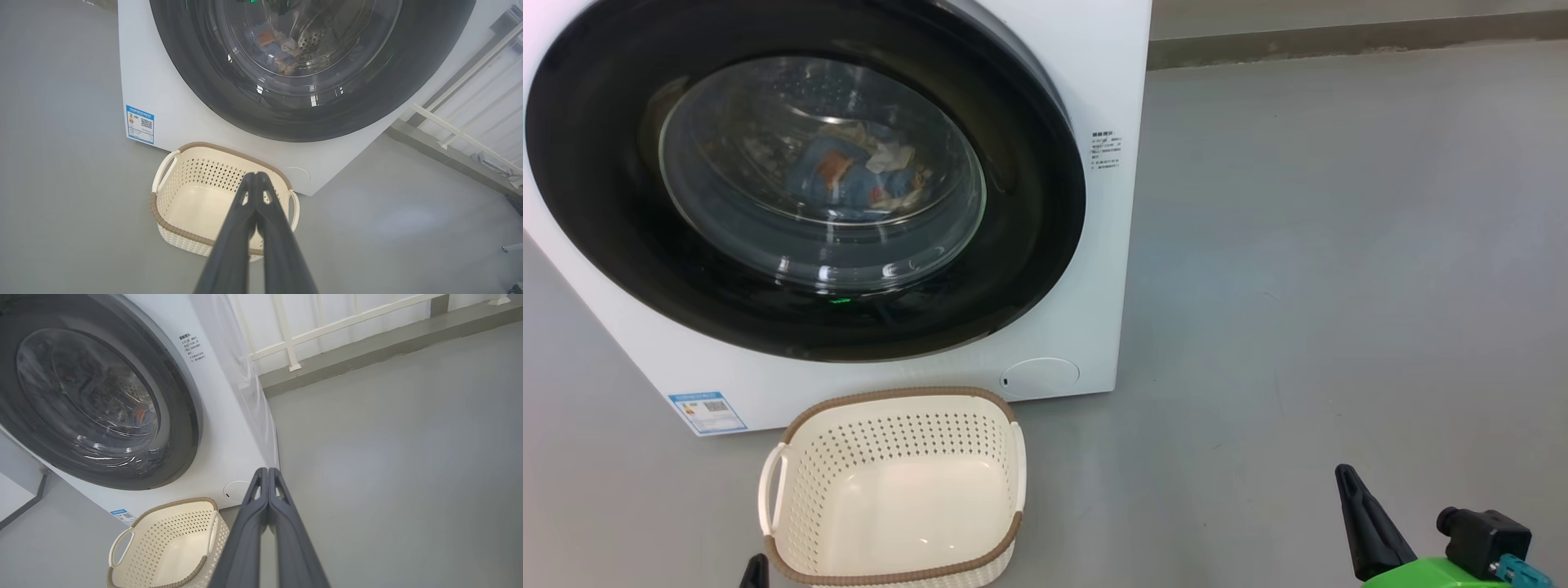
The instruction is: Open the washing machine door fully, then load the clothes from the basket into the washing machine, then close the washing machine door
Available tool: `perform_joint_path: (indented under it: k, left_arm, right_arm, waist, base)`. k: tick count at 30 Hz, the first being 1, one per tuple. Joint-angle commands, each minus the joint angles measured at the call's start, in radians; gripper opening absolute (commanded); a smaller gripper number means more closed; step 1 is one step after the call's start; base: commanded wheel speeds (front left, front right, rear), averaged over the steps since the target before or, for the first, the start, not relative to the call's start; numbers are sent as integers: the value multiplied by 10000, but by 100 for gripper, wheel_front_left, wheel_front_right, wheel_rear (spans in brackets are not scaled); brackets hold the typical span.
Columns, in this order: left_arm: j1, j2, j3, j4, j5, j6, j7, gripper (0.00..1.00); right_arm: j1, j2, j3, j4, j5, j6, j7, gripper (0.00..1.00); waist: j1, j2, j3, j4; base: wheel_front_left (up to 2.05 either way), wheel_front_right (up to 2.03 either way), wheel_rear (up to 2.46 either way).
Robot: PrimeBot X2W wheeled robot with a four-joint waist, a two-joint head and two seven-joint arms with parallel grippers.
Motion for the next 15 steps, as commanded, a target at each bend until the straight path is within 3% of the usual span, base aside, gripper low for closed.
perform_joint_path:
  k: [1,15]
  left_arm:
    - [-488,118,181,-184,-254,-6,57,0]
    - [-764,56,348,-157,-1656,-8,470,0]
  right_arm:
    - [-378,-34,-43,-257,313,-13,57,0]
    - [-508,-34,-118,-262,2009,-20,471,0]
  waist:
    - [-1,0,3,0]
    - [-1,0,33,-2]
  base:
    - [0,0,0]
    - [0,0,0]
